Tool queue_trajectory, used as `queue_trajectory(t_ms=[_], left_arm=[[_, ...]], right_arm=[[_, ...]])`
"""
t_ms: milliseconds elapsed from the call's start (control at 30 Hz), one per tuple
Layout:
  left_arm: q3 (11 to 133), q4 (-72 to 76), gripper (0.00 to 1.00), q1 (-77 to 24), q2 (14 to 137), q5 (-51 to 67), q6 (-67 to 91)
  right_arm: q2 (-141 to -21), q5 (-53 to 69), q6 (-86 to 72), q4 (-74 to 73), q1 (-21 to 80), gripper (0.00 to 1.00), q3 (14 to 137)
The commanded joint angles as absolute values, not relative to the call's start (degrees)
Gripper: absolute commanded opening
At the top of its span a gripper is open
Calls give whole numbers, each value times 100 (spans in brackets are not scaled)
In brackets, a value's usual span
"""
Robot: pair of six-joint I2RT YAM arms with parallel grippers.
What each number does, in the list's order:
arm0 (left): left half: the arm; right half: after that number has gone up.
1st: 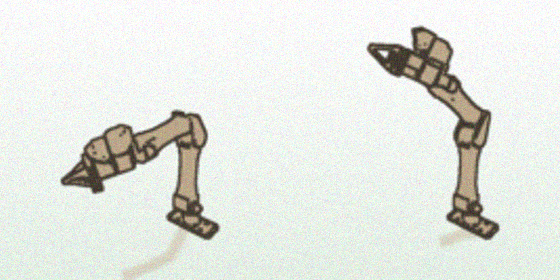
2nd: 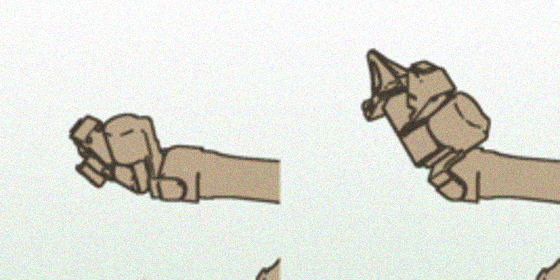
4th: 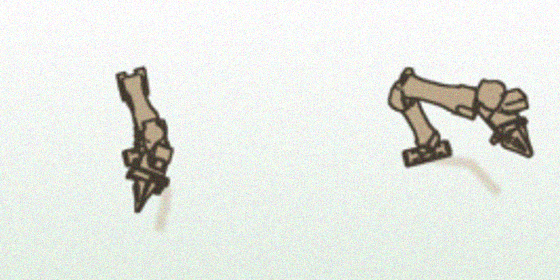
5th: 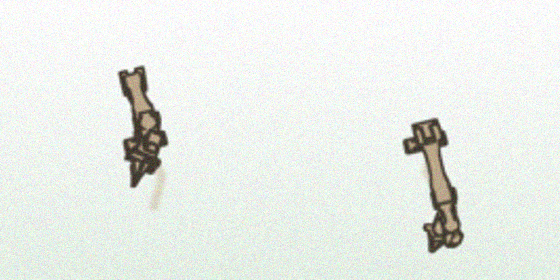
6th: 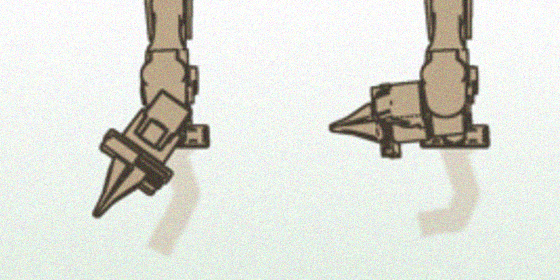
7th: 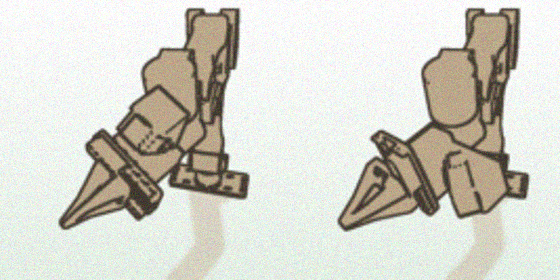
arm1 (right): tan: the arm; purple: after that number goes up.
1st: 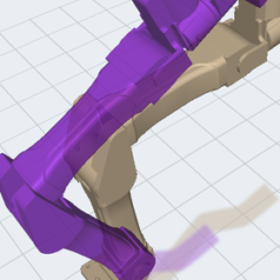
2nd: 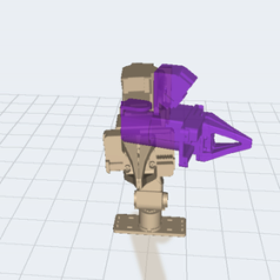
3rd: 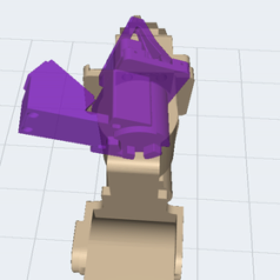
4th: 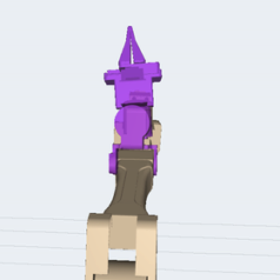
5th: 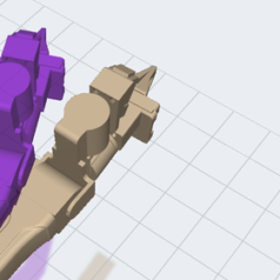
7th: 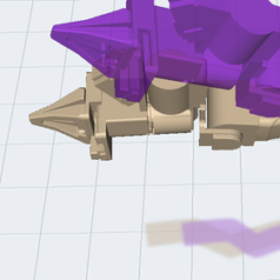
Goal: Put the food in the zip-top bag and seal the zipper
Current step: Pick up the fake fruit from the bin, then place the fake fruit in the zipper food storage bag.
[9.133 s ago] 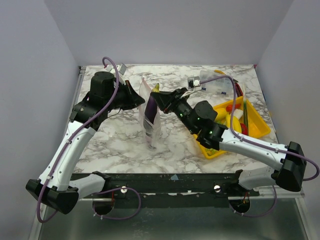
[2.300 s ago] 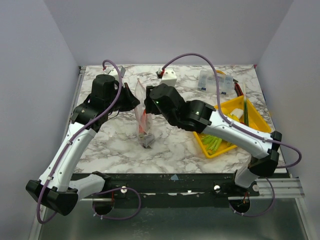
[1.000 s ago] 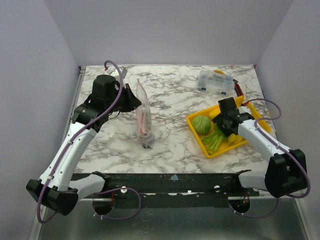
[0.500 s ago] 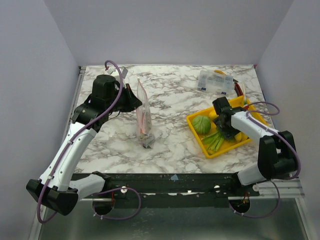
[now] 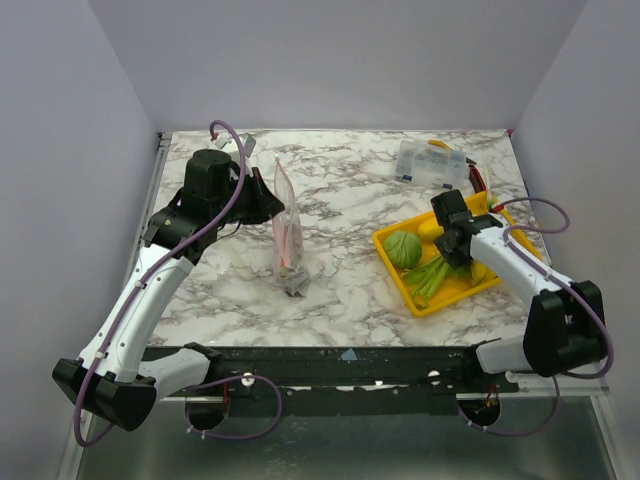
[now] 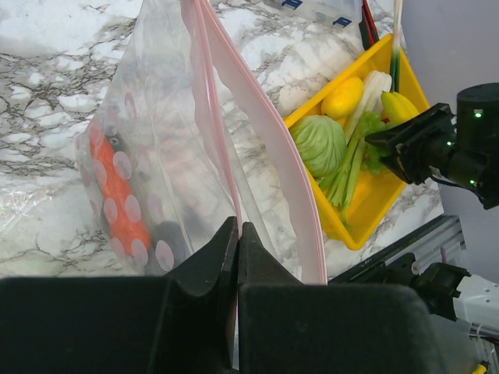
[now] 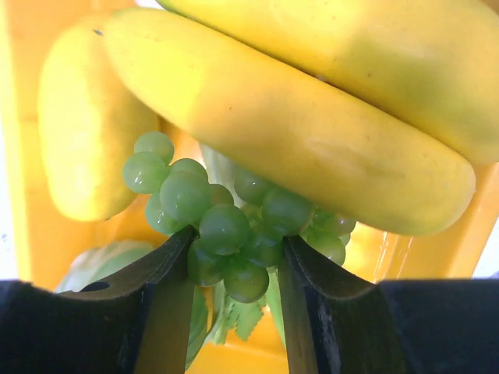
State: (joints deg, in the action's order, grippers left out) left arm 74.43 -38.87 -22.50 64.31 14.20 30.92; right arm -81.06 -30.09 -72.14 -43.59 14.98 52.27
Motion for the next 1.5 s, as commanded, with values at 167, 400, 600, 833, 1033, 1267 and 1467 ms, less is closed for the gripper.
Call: queue_trajectory(t_ms=[167,400,600,833,1033,1267,1467], left_arm=[[7400,-3800,0,-2250,6411,1512,3094],[7421,-3806,0,-2245,6438,1528,3094],[7409,-3786,0,-2249,6443,1591,3107],[7344,-3669,0,-2250,6473,1841,3198],[7329,-3637,0,-2250,6503,1856,3252],[7424,-3634,0,-2250,6625,1930,3294],[7418,-3595,0,-2250,6666,1888,3357]], right_arm=[[-7073,-2941,-6540,-4598,1477,16,5409],[-6453,-712,-4687,-3823,1476,0,5890],[-6004,1138,-3977,-3116,1475,0,6340],[-6597,3132,-4159,-1908,2108,0,7141],[-7259,3593,-4521,-370,3342,0,7739],[-7870,4215,-5628,1594,3661,0,8111],[-8348,4310,-6004,1985,3769,0,8402]])
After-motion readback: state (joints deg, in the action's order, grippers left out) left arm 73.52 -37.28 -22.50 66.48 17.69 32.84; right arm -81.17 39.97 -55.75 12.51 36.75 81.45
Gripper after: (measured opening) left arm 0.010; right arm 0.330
